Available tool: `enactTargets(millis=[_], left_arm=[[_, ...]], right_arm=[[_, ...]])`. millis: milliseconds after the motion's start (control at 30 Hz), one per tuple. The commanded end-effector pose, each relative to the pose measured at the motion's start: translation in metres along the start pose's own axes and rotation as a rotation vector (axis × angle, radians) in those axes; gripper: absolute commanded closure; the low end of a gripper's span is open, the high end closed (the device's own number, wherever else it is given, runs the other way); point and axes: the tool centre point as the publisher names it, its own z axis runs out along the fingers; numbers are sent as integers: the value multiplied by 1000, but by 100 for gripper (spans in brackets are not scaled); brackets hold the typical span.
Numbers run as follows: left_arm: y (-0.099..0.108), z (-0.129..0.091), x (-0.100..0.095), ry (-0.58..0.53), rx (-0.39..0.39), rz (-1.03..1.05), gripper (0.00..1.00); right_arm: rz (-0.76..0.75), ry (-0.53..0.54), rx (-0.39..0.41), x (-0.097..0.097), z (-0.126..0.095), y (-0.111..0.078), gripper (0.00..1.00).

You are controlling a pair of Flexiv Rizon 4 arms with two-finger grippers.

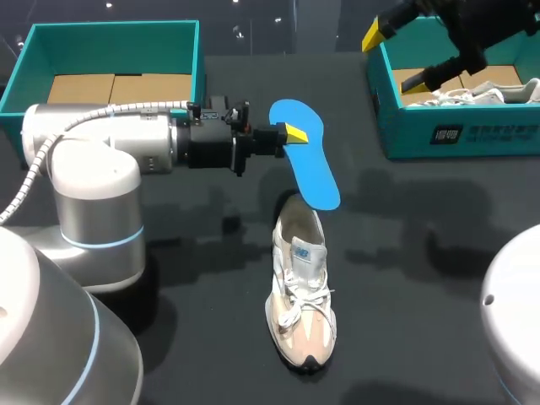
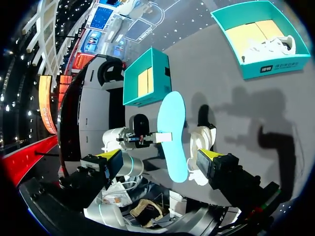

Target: Take the shoe out of the shoebox, open the shoe tongue, remove and reinsert the insole, then place the shoe into the shoebox

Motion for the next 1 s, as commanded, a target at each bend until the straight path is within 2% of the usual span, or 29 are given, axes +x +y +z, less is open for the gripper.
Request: enactTargets(millis=[33, 367, 700, 767, 1000], left_arm=[[1, 0, 0, -2, 1, 0, 100], [1, 0, 0, -2, 1, 0, 100], [1, 0, 0, -2, 1, 0, 100], [1, 0, 0, -2, 1, 0, 100], [1, 0, 0, -2, 1, 0, 100]], right_arm=[[6, -108, -5, 3, -2, -3, 0], [11, -229, 1, 13, -2, -1, 0], [-29, -416, 33, 56, 15, 3, 0], [-15, -475, 37, 61, 21, 3, 0], [-18, -555, 14, 74, 35, -1, 0]])
